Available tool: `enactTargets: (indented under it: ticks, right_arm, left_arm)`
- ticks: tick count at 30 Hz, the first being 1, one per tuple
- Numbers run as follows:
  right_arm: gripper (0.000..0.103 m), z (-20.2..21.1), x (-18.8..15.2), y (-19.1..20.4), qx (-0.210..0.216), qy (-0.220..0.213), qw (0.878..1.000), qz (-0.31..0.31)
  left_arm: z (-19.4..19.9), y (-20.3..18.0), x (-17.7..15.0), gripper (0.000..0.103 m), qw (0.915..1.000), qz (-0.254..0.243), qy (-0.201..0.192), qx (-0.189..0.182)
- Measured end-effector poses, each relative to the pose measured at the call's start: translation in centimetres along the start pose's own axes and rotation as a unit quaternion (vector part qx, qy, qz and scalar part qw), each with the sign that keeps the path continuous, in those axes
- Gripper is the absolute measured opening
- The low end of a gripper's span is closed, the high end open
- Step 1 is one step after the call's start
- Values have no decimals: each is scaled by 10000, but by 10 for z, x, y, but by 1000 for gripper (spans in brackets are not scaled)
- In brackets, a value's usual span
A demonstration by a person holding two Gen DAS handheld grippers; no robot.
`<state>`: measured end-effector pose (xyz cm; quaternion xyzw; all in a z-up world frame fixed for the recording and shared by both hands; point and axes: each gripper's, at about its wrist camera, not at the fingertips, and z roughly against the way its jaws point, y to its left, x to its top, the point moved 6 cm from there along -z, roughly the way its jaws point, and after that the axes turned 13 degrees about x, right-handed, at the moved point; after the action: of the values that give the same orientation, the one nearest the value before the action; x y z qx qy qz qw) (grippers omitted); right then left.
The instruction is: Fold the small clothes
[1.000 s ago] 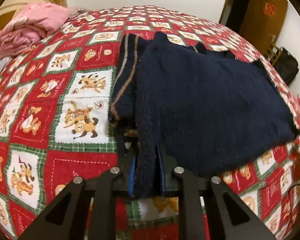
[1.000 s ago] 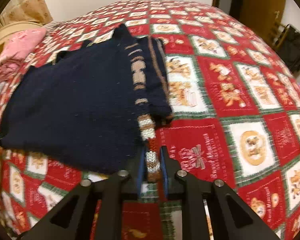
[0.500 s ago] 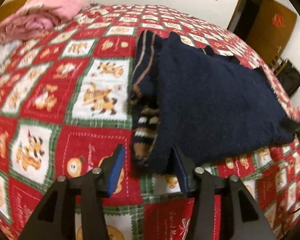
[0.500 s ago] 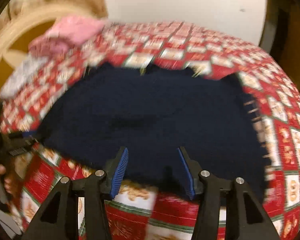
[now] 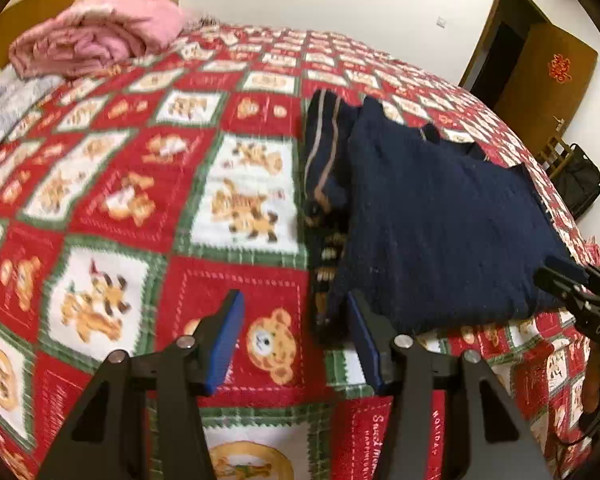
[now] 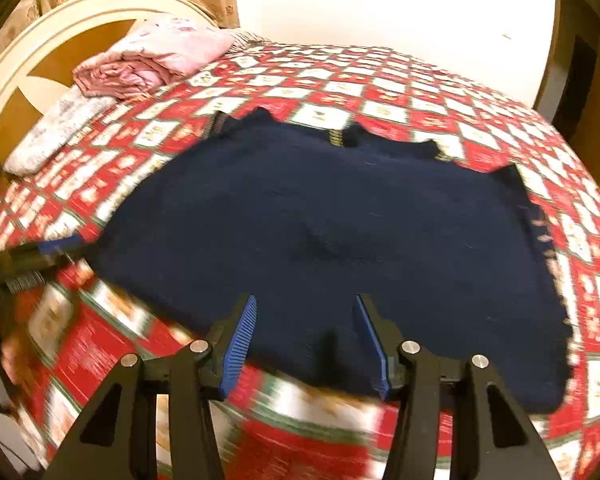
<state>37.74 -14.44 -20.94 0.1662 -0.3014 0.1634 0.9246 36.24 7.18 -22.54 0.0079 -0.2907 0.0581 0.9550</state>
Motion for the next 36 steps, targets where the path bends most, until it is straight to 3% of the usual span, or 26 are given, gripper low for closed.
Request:
enactTargets:
  ticks: [4, 6, 11, 14, 17, 22, 26, 31, 36]
  right_arm:
    - [52, -41, -23, 10, -62, 562, 9984, -51]
    - [52, -38, -30, 14, -210, 321, 9992, 145]
    - [52, -22, -28, 16, -167, 239, 9995, 73]
    - [52, -13, -22, 27, -303, 24, 9988, 373]
    - [52, -10, -17, 53, -303, -109, 9966, 757]
    - [52, -21, -13, 112, -454, -140, 9841, 1712]
    - [52, -36, -8, 145, -475, -153, 9761, 2114]
    - [52, -63, -6, 175, -644, 3, 9648, 2549]
    - [52, -89, -8, 184, -1126, 176, 9529, 2811]
  left_arm:
    - [-5, 5, -8, 68, 9999, -61, 127, 87]
    - [-5, 8, -10, 70, 9999, -73, 98, 39]
    - [6, 17, -9, 70, 9995, 144, -53, -269]
    - [20, 30, 3, 68, 9983, 366, -362, -266]
    - [19, 42, 14, 68, 9977, 497, -402, -216]
    - [10, 49, 35, 66, 9972, 587, -311, -331]
    - [3, 61, 49, 66, 9964, 755, -223, -329]
    - [-4, 69, 53, 66, 9960, 801, -101, -394]
    - [-10, 73, 62, 66, 9957, 771, -34, -504]
